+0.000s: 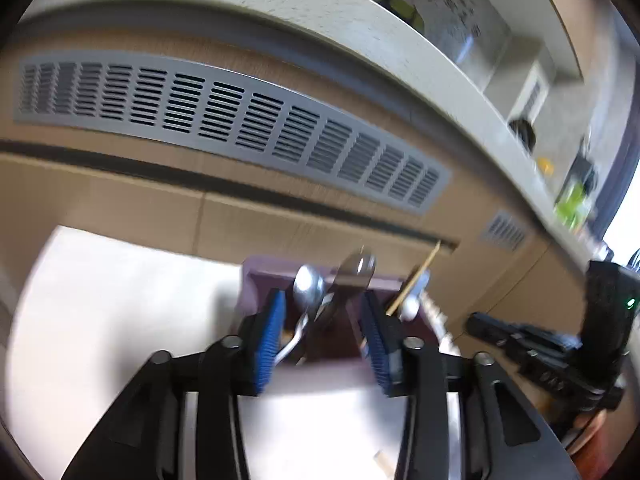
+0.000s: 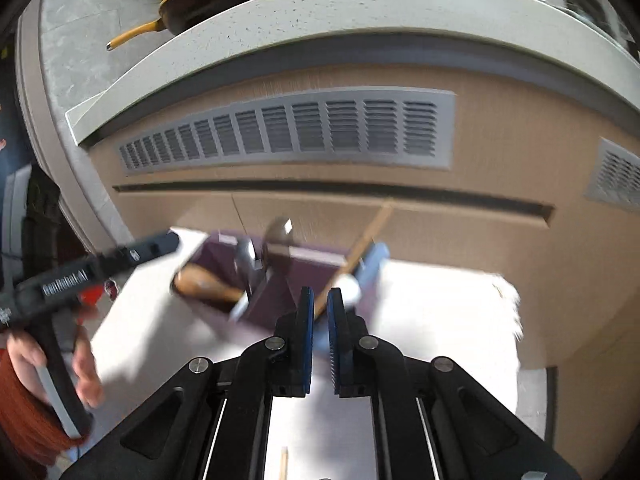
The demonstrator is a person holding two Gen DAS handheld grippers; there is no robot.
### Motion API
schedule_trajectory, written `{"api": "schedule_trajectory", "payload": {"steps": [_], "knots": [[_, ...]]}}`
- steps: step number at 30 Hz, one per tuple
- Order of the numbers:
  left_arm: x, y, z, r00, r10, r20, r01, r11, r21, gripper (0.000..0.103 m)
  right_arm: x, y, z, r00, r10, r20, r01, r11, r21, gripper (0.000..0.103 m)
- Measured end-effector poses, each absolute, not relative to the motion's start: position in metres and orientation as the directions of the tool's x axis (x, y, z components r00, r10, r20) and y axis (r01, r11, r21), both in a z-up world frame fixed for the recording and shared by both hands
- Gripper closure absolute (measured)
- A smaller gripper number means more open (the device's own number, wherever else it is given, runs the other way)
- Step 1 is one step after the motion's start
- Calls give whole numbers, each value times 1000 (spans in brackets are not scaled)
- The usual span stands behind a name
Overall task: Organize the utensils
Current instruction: 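Carry the chopstick and spoon over the caddy and open both grippers, then grasp the second chopstick with the right gripper while the left gripper grasps the metal spatula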
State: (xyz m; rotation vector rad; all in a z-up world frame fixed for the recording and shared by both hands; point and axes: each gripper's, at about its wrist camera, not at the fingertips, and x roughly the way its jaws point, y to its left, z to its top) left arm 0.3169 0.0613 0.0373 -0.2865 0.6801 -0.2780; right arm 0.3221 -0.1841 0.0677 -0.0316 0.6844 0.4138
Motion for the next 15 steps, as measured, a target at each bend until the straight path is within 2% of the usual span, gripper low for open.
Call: {"api": "schedule_trajectory", "payload": {"steps": [2, 6, 8, 9, 15], "knots": [[300, 60, 32, 735, -296, -610, 150, 949, -278, 59, 308, -189, 57, 691, 334, -641, -367, 926, 87, 95], [266, 56, 3, 676, -259, -690, 129, 963, -235, 59, 270, -193, 29, 664, 283, -692, -357, 933, 40, 94], [251, 54, -12, 652, -239, -720, 106, 969, -226, 59, 253, -195, 13, 643, 270, -717, -350, 936, 39, 79], [243, 56, -18, 639, -227, -735, 93, 971, -220, 59, 246, -196, 4, 631, 272, -727, -348, 936, 49, 76], [207, 50, -53, 548, -216, -808, 47, 972, -229, 59, 207, -186, -44, 525, 299, -797, -398, 914, 80, 76]]}}
